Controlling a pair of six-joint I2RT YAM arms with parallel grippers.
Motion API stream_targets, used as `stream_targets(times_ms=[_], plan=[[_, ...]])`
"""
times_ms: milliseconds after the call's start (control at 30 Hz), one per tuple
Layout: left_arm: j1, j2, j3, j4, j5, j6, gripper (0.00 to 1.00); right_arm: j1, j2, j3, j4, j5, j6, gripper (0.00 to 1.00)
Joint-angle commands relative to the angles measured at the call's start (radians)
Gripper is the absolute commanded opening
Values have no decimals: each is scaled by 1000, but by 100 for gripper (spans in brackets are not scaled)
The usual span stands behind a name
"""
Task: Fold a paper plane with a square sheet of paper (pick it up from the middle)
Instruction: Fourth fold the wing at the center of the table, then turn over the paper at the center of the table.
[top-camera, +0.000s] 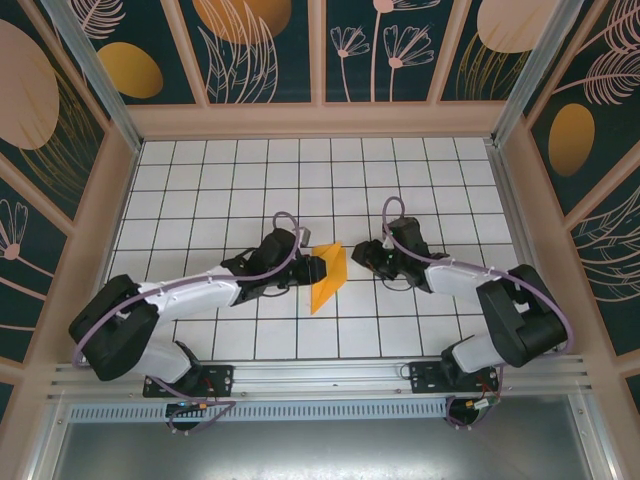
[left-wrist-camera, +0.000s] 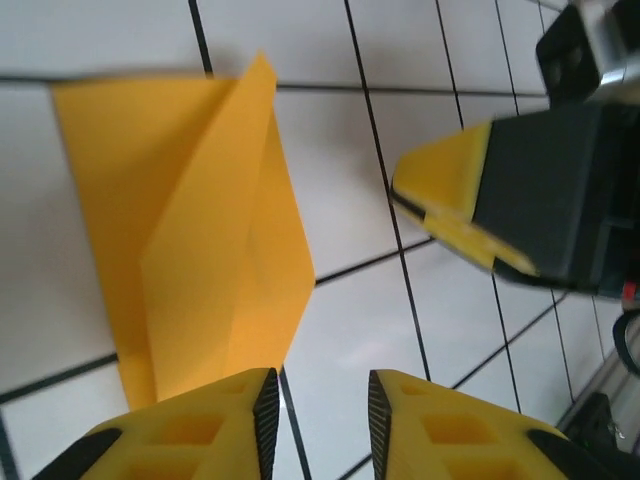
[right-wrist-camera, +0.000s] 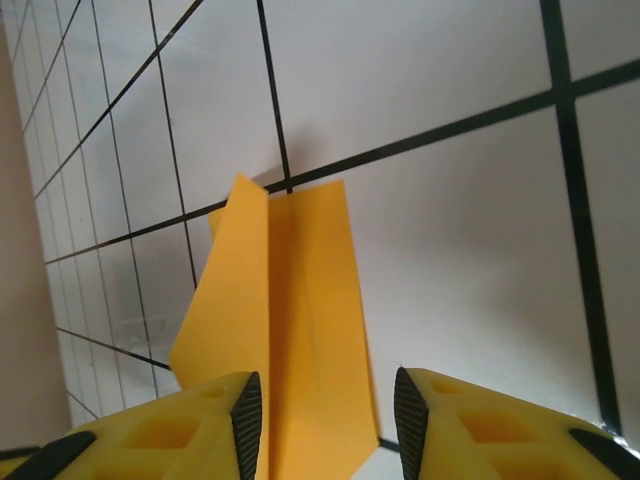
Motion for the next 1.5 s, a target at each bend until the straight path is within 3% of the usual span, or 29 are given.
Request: stream_targets(times_ms=[0, 433, 967, 1167, 1467], plan=[[16, 18, 22, -129, -98, 53, 36, 28, -4, -18, 25, 18, 54, 45], [42, 198, 138, -167, -114, 119, 40, 116, 74, 16, 36, 41, 106, 49], [51, 276, 135, -145, -71, 138, 37, 141, 109, 4, 72, 25, 159, 48], [51, 313, 135, -143, -63, 141, 36, 146, 118, 10, 32, 80, 211, 48], [51, 327, 133, -135, -46, 141, 34, 153, 156, 7, 101, 30, 256, 46]])
